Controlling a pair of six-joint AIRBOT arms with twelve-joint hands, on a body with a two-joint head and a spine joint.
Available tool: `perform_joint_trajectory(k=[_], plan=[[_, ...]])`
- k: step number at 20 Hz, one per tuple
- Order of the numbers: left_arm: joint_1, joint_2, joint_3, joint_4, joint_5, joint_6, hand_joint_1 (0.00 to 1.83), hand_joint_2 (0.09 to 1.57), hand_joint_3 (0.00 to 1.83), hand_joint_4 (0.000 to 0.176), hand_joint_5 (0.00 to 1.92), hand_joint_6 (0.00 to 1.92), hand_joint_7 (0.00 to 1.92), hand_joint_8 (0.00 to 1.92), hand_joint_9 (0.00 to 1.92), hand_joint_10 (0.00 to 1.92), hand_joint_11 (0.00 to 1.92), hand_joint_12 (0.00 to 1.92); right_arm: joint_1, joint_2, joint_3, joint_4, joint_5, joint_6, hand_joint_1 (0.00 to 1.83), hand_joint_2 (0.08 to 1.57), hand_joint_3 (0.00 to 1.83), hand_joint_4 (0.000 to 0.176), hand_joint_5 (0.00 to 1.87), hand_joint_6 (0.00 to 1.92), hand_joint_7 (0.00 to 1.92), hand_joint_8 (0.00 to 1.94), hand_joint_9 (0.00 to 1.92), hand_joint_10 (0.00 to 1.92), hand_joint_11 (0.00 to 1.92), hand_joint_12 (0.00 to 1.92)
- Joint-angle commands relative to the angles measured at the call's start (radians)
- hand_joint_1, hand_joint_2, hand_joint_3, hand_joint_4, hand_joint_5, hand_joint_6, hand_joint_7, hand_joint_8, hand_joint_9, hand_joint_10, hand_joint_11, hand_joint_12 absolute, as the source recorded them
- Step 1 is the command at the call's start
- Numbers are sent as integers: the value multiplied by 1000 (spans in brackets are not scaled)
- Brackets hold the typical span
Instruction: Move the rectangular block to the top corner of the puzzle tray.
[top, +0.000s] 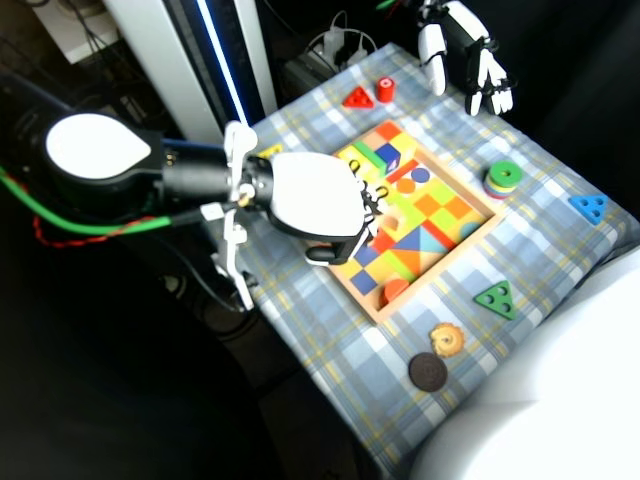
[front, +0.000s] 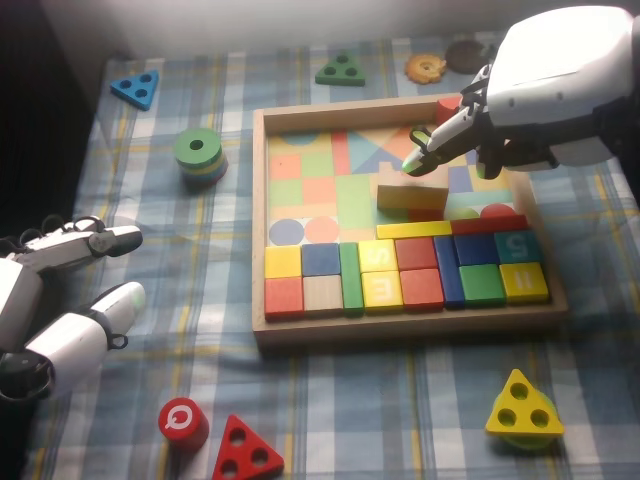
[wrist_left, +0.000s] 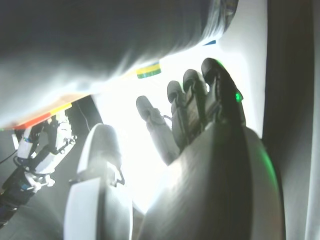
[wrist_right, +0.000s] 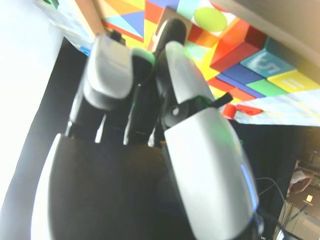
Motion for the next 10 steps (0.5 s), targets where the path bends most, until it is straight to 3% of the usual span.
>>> perform_joint_trajectory(k=[1, 5, 7, 8, 10], plan=[[-5, 8, -1, 42, -106, -6, 797, 1276, 0, 59, 749, 3, 410, 0, 267, 4, 0, 452, 20, -4, 3, 31, 3, 2, 1348, 1312, 7, 0, 478, 3, 1288, 1941, 1443, 1921, 1485, 1921], [-6, 8, 0, 45, -102, -6, 801, 1269, 0, 44, 756, 1, 416, 1, 271, 6, 0, 455, 21, -6, 2, 17, -2, 2, 1321, 1308, 4, 0, 488, 7, 1247, 1941, 1430, 1921, 1483, 1921], [-6, 8, -1, 45, -104, -6, 817, 1262, 0, 57, 757, 1, 418, 1, 267, 4, 0, 455, 20, -11, 2, 14, -4, 2, 1403, 1276, 0, 0, 546, 25, 1280, 1941, 1470, 1921, 1521, 1921], [-6, 8, -1, 45, -104, -6, 806, 1269, 0, 65, 743, 0, 400, 0, 256, 2, 0, 395, 19, -11, 2, 13, -4, 2, 1324, 1313, 7, 0, 538, 19, 1283, 1941, 1480, 1921, 1517, 1921], [-6, 8, -1, 45, -104, -6, 799, 1270, 0, 67, 752, 5, 406, 4, 262, 5, 0, 377, 17, -12, 1, 13, -4, 2, 1404, 1305, 1, 0, 540, 13, 1206, 1941, 1426, 1921, 1475, 1921]])
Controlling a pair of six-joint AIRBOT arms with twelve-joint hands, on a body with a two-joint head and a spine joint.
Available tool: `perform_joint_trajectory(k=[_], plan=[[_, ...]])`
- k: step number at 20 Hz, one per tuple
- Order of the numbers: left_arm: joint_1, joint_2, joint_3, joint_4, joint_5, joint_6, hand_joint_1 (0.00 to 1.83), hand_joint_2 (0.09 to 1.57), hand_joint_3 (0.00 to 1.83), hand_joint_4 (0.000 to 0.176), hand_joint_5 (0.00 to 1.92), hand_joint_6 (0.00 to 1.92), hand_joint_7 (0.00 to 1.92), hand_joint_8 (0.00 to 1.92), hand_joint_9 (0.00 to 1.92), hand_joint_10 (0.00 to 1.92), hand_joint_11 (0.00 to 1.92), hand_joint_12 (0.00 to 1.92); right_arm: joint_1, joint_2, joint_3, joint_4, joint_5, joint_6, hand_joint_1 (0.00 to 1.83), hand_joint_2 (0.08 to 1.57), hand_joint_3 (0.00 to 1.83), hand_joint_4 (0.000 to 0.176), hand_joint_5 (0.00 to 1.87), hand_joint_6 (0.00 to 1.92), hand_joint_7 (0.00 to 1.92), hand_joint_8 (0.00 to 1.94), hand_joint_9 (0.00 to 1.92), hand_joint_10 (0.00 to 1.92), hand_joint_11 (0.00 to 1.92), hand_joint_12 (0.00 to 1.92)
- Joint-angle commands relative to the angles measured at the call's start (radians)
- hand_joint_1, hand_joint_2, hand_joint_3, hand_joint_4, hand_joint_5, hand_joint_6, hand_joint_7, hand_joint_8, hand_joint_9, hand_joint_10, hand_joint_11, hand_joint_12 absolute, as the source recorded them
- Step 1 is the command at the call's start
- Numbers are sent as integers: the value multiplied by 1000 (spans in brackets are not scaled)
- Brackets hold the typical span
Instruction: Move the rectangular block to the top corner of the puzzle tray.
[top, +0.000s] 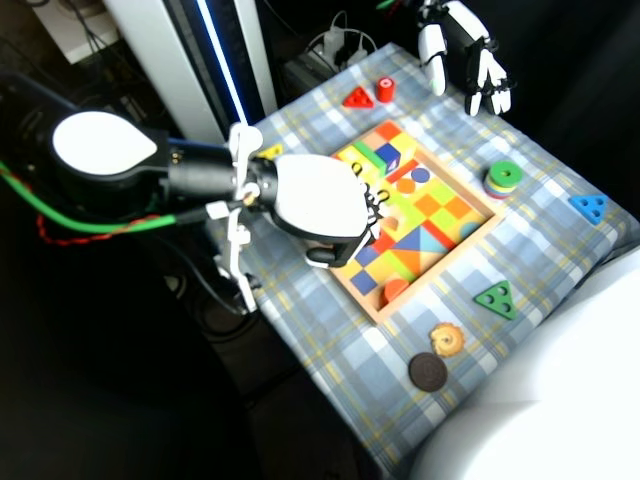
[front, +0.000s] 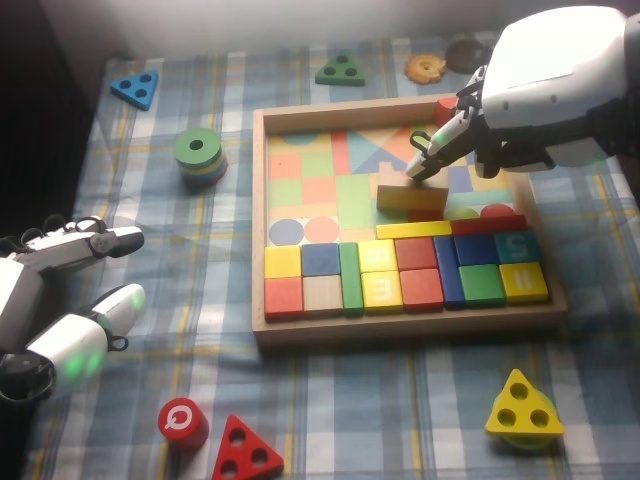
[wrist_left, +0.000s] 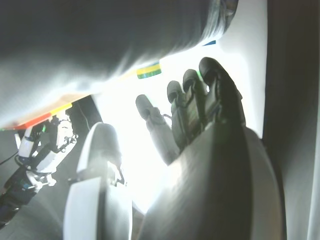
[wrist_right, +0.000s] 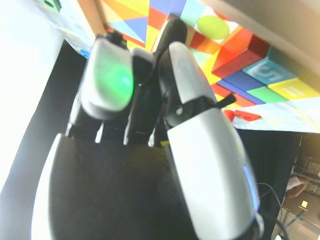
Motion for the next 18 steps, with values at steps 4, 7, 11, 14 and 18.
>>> perform_joint_trajectory(k=[4, 7, 11, 14, 18], plan=[[-6, 8, -1, 44, -104, -6, 786, 1276, 0, 58, 746, 3, 403, 1, 251, 9, 0, 378, 9, -2, -2, 26, -7, 0, 1408, 1310, 3, 0, 515, 7, 1283, 1941, 1509, 1921, 1556, 1921], [-7, 10, -2, 47, -101, -6, 802, 1271, 0, 64, 750, 1, 409, 0, 261, 11, 0, 431, 9, -1, -3, 16, -20, 0, 1380, 1317, 5, 0, 497, 0, 1246, 1941, 1510, 1921, 1553, 1921], [-5, 11, -2, 46, -103, -6, 786, 1270, 0, 64, 749, 1, 409, 1, 263, 10, 0, 475, 9, 1, -8, -21, -39, 25, 1457, 1276, 0, 0, 509, 15, 1241, 1941, 1540, 1921, 1584, 1921], [-5, 11, -2, 46, -103, -6, 796, 1266, 0, 60, 761, 3, 413, 0, 261, 8, 0, 439, 9, 2, -9, -28, -39, 33, 1469, 1279, 0, 11, 493, 4, 1275, 1941, 1546, 1921, 1574, 1921], [-5, 11, -3, 44, -103, -6, 794, 1276, 1, 50, 750, 0, 400, 1, 256, 4, 0, 360, 10, 3, -15, -28, -39, 34, 1447, 1286, 0, 27, 475, 1, 1288, 1941, 1555, 1921, 1578, 1921]])
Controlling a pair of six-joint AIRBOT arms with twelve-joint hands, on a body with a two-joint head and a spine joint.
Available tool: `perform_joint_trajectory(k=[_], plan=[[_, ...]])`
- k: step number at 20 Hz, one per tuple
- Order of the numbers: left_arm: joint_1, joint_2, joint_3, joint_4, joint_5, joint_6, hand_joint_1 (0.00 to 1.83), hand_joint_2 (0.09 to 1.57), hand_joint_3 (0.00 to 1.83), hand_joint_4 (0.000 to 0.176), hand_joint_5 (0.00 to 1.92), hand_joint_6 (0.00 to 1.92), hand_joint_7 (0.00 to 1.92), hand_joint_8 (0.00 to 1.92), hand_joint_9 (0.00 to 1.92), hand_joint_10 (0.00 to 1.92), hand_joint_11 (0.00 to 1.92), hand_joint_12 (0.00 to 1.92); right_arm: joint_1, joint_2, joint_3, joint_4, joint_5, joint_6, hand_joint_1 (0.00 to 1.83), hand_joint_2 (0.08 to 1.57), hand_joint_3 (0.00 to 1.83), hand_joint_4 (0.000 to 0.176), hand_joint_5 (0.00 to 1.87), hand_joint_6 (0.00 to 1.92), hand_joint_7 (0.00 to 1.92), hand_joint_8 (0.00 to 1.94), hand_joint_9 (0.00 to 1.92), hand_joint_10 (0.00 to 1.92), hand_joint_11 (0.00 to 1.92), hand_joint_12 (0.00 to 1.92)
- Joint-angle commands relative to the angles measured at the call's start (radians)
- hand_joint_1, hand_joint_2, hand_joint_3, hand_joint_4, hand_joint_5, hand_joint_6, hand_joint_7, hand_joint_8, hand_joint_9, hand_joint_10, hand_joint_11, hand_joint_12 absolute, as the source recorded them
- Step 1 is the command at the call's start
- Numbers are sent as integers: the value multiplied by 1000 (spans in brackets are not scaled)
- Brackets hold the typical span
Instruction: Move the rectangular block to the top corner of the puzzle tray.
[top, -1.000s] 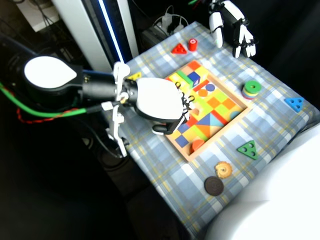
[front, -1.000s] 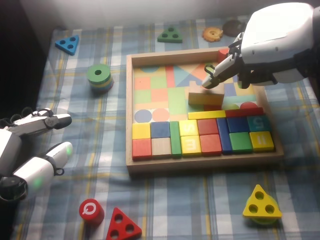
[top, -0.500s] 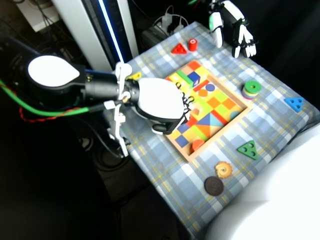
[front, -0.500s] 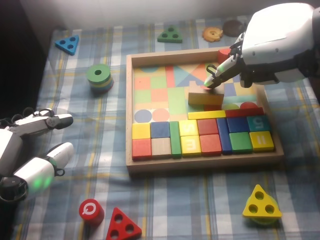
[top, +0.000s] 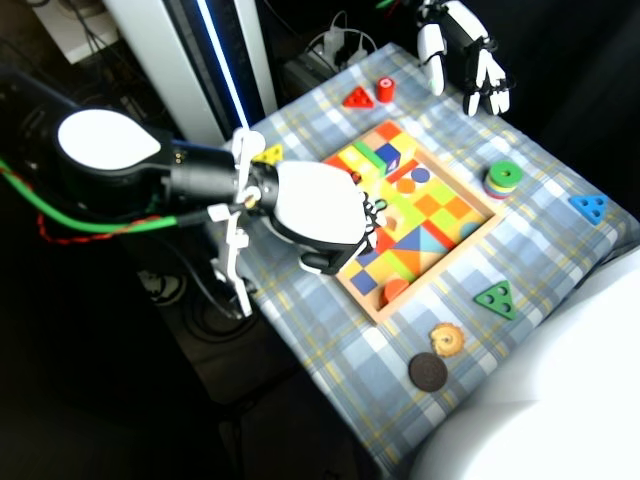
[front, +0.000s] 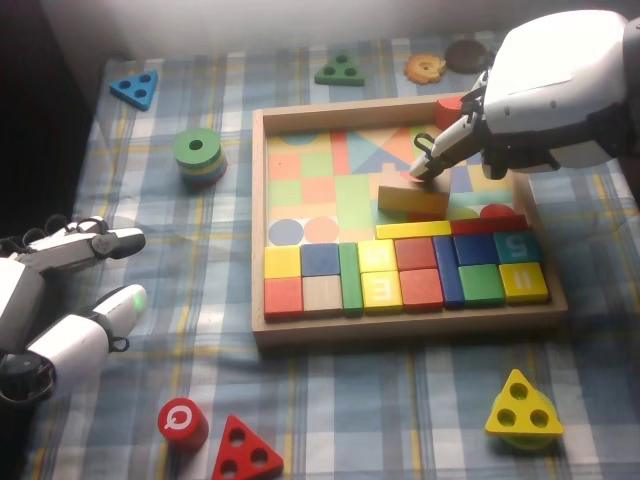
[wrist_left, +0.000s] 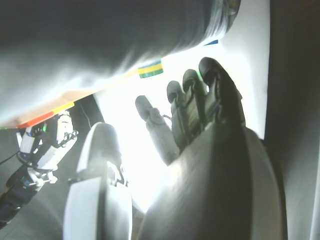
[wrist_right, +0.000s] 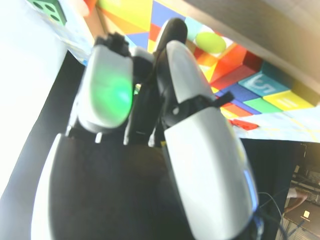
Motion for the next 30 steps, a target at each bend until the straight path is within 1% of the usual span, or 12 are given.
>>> perform_joint_trajectory(k=[1, 7, 12, 15, 18, 19, 21, 22, 23, 24, 27, 30], plan=[[-5, 6, 2, 39, -109, -6, 784, 1274, 0, 58, 749, 0, 403, 1, 254, 2, 0, 298, 10, 1, -2, 36, 0, -1, 1439, 1285, 0, 10, 489, 5, 1288, 1941, 1543, 1921, 1566, 1921], [-4, 5, 1, 38, -108, -6, 767, 1274, 0, 64, 748, 1, 401, 2, 261, 7, 0, 356, 24, 1, -1, 41, -1, -2, 1454, 1289, 0, 0, 474, 5, 1313, 1941, 1542, 1921, 1538, 1921], [-3, 5, 1, 36, -107, -6, 800, 1274, 0, 41, 752, 0, 413, 1, 268, 6, 0, 368, 33, 1, -36, 43, 0, -2, 1371, 1310, 6, 0, 487, 8, 1231, 1941, 1490, 1921, 1511, 1921], [-3, 5, 0, 36, -106, -6, 762, 1279, 2, 61, 749, 0, 404, 0, 254, 1, 0, 371, 32, 1, -52, 37, 0, -2, 1395, 1311, 4, 0, 477, 3, 1310, 1941, 1551, 1921, 1567, 1921], [-3, 6, -1, 36, -108, -6, 818, 1269, 0, 55, 755, 1, 415, 2, 269, 7, 0, 407, 23, 1, -50, 12, -2, -2, 1409, 1294, 0, 0, 503, 10, 1350, 1941, 1571, 1921, 1574, 1921], [-3, 6, -1, 37, -107, -6, 777, 1277, 3, 60, 747, 0, 402, 0, 266, 6, 0, 416, 19, 1, -47, 11, -4, -2, 1452, 1268, 0, 53, 501, 6, 1317, 1941, 1532, 1921, 1552, 1921], [-3, 6, -1, 37, -107, -6, 770, 1277, 2, 65, 750, 1, 403, 2, 270, 7, 0, 418, 16, 0, -42, -1, -14, -2, 1467, 1259, 0, 42, 501, 5, 1305, 1941, 1522, 1921, 1552, 1921], [-3, 6, -1, 37, -107, -6, 757, 1279, 3, 69, 746, 0, 400, 0, 262, 3, 0, 416, 16, 0, -42, -5, -17, -2, 1456, 1261, 0, 74, 504, 5, 1285, 1941, 1509, 1921, 1546, 1921], [-3, 6, -2, 37, -107, -6, 791, 1276, 1, 71, 750, 2, 401, 1, 256, 1, 0, 404, 16, 0, -41, -12, -22, -2, 1483, 1252, 0, 68, 506, 4, 1271, 1941, 1503, 1921, 1550, 1921], [-3, 6, -2, 37, -106, -6, 794, 1271, 0, 56, 758, 3, 414, 2, 268, 5, 0, 422, 16, 0, -41, -17, -27, -2, 1515, 1241, 0, 18, 505, 2, 1277, 1941, 1528, 1921, 1582, 1921], [-3, 6, -2, 37, -105, -6, 795, 1271, 0, 58, 758, 3, 407, 3, 264, 4, 0, 427, 16, 1, -38, -33, -39, -2, 1456, 1258, 0, 54, 530, 7, 1283, 1941, 1540, 1921, 1604, 1921], [-3, 6, -2, 37, -104, -6, 776, 1272, 0, 73, 745, 0, 400, 1, 257, 3, 0, 366, 16, 10, -34, -39, -53, -2, 1432, 1278, 5, 23, 510, 2, 1226, 1941, 1517, 1921, 1574, 1921]])
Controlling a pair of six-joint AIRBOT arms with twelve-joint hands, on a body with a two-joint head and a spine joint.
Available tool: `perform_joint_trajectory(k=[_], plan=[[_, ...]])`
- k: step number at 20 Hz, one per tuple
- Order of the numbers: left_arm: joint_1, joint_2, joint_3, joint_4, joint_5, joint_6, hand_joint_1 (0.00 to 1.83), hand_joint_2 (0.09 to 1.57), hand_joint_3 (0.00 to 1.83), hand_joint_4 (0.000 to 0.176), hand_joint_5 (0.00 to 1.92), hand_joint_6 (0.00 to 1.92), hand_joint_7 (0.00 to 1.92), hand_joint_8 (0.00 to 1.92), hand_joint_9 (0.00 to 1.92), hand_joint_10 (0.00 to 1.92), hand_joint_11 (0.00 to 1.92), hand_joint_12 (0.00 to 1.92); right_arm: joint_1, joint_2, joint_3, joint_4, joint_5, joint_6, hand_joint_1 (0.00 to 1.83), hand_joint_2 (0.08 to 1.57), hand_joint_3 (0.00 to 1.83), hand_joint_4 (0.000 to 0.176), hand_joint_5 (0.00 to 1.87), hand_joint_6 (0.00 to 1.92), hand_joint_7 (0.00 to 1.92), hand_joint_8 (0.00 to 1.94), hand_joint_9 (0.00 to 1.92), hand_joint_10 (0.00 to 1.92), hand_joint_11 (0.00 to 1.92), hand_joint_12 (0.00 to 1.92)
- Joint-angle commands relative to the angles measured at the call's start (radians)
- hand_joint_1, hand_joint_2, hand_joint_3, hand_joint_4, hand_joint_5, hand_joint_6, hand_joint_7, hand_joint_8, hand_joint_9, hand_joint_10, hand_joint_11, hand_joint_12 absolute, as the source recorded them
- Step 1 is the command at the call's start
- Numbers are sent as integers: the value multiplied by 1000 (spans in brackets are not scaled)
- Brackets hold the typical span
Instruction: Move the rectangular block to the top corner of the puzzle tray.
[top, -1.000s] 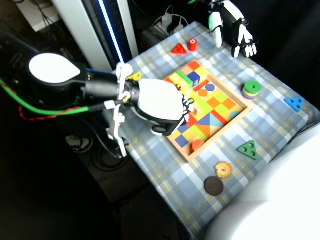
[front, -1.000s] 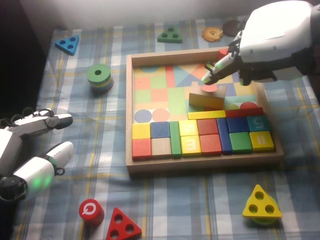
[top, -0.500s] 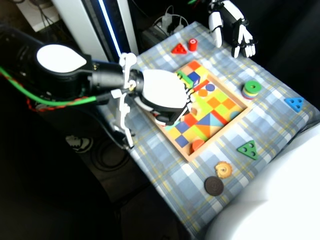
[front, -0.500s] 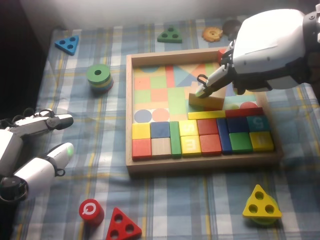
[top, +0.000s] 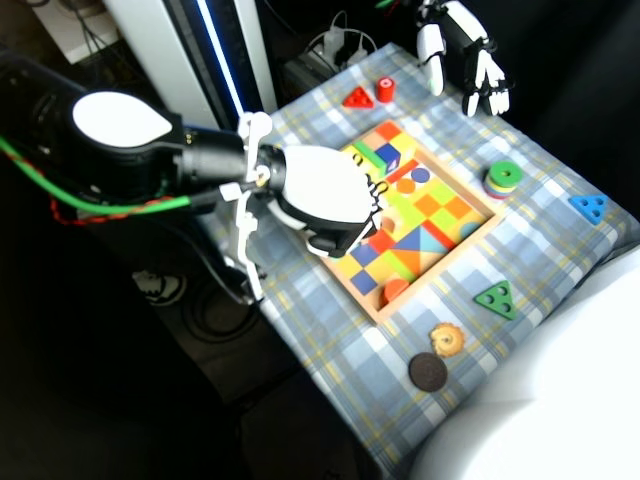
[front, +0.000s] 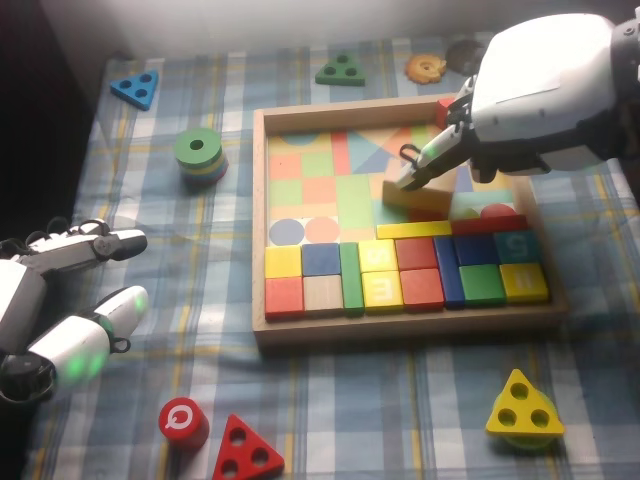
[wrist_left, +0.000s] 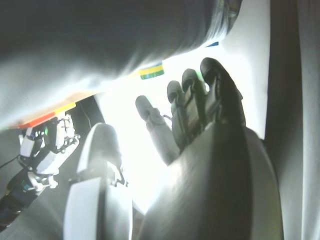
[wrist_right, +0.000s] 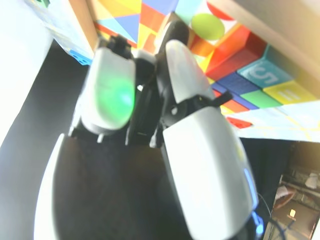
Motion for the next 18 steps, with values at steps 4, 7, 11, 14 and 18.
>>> perform_joint_trajectory(k=[4, 7, 11, 14, 18], plan=[[-3, 6, 0, 38, -107, -6, 758, 1280, 1, 75, 741, 1, 391, 1, 254, 1, 0, 361, 6, 15, 5, 0, -38, -5, 1417, 1288, 3, 4, 517, 5, 1124, 1941, 1416, 1921, 1470, 1921], [-3, 5, 0, 38, -107, -6, 774, 1275, 0, 59, 756, 2, 405, 1, 265, 5, 0, 430, 6, 17, 11, -6, -48, -5, 1462, 1285, 2, 54, 467, 1, 1000, 1941, 1290, 1921, 1372, 1921], [-3, 6, 0, 38, -107, -6, 805, 1274, 1, 56, 756, 4, 400, 2, 257, 3, 0, 369, 2, 20, 14, -15, -56, -5, 1480, 1279, 2, 42, 483, 2, 1058, 1941, 1329, 1921, 1404, 1921], [-3, 6, 1, 38, -104, -6, 806, 1268, 2, 55, 758, 0, 403, 0, 259, 3, 0, 357, 2, 24, 15, -31, -67, -5, 1497, 1267, 0, 55, 482, 4, 1074, 1941, 1325, 1921, 1393, 1921], [-3, 7, 1, 38, -102, -6, 796, 1276, 1, 57, 759, 1, 401, 1, 254, 1, 0, 304, -3, 30, 15, -33, -75, -5, 1418, 1299, 8, 126, 448, 0, 1075, 1941, 1328, 1921, 1395, 1921]])
